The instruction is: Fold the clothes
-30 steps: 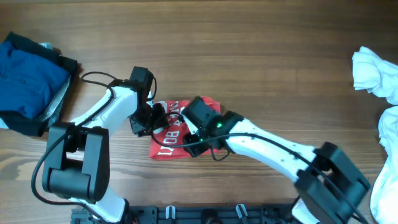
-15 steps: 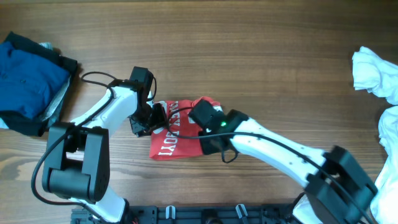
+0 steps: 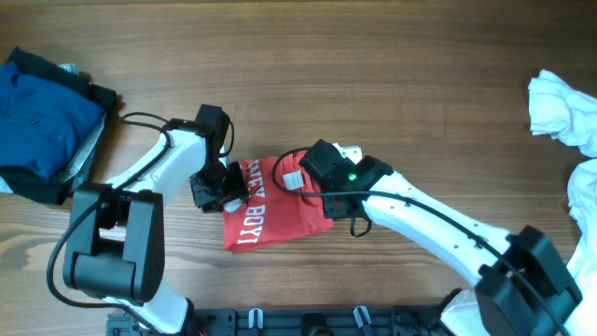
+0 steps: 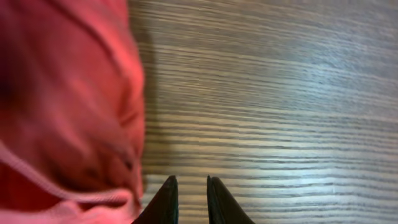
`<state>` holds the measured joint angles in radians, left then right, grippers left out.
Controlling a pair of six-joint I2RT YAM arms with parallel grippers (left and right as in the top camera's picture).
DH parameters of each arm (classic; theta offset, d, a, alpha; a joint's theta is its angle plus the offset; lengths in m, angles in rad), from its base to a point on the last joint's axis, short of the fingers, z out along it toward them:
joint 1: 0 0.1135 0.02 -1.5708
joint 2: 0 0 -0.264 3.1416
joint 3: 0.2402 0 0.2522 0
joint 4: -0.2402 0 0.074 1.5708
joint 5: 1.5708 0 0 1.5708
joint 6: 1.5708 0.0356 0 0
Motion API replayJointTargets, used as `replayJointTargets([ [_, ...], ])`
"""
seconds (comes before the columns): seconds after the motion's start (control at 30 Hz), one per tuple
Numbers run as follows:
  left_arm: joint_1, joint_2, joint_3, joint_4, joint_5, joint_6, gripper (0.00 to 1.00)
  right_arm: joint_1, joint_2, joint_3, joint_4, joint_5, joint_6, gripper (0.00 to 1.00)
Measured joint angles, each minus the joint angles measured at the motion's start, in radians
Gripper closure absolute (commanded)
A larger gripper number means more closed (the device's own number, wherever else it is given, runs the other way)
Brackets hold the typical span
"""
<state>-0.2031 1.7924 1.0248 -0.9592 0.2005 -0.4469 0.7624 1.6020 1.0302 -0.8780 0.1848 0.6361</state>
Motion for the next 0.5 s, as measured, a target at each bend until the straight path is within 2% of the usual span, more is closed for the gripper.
replayJointTargets([
  [0.13, 0.000, 0.000, 0.000, 0.000, -0.002, 0.000, 0.44, 0.000, -0.130, 0.007, 0.166, -0.154, -0.093, 0.88],
  [0.23, 0.000, 0.000, 0.000, 0.002, -0.003, 0.000, 0.42, 0.000, -0.154, 0.023, 0.289, -0.333, -0.212, 0.88],
  [0.3, 0.000, 0.000, 0.000, 0.002, -0.006, 0.000, 0.42, 0.000, -0.126, 0.024, 0.279, -0.414, -0.259, 0.89],
  [0.37, 0.000, 0.000, 0.000, 0.002, -0.008, 0.000, 0.42, 0.000, -0.024, 0.024, 0.262, -0.450, -0.287, 0.91],
  [0.5, 0.000, 0.000, 0.000, 0.002, -0.008, 0.000, 0.42, -0.008, 0.108, 0.022, 0.187, -0.326, -0.208, 0.92],
])
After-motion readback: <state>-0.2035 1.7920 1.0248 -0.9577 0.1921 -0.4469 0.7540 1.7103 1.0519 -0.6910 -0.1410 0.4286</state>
